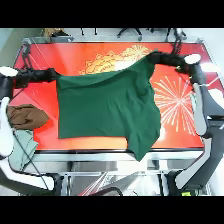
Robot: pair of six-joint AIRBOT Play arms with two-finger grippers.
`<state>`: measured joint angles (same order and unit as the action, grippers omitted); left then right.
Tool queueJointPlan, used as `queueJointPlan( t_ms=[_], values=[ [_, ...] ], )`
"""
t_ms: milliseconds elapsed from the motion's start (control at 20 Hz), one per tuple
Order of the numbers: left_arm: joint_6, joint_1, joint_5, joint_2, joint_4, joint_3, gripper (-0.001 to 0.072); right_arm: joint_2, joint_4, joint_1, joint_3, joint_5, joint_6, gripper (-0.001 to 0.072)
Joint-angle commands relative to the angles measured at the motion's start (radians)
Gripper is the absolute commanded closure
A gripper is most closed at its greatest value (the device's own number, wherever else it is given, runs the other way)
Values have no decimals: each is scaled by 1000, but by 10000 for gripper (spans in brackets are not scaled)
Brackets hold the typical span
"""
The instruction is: Fold the shirts.
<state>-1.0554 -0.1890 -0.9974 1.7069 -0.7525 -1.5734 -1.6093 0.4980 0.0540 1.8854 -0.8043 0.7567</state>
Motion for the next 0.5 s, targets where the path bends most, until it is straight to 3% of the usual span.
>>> queueJointPlan(
  t_ms=[0, 50, 100, 300, 450],
  values=[
    [3, -3, -121, 165, -34, -131, 421, -56, 24, -16, -6, -17, 35, 411],
    [-25, -12, -171, 179, -36, -175, 97, -35, 33, 3, -6, -63, 68, 412],
    [-76, -29, -238, 187, -41, -224, 45, -5, 56, 28, -6, -121, 134, 413],
    [-186, -129, -517, 177, -42, -309, 52, 113, 231, 172, -11, -444, 320, 421],
    [-184, -212, -591, 89, -49, -87, 51, 202, 274, 259, -134, -644, 352, 421]
  ],
)
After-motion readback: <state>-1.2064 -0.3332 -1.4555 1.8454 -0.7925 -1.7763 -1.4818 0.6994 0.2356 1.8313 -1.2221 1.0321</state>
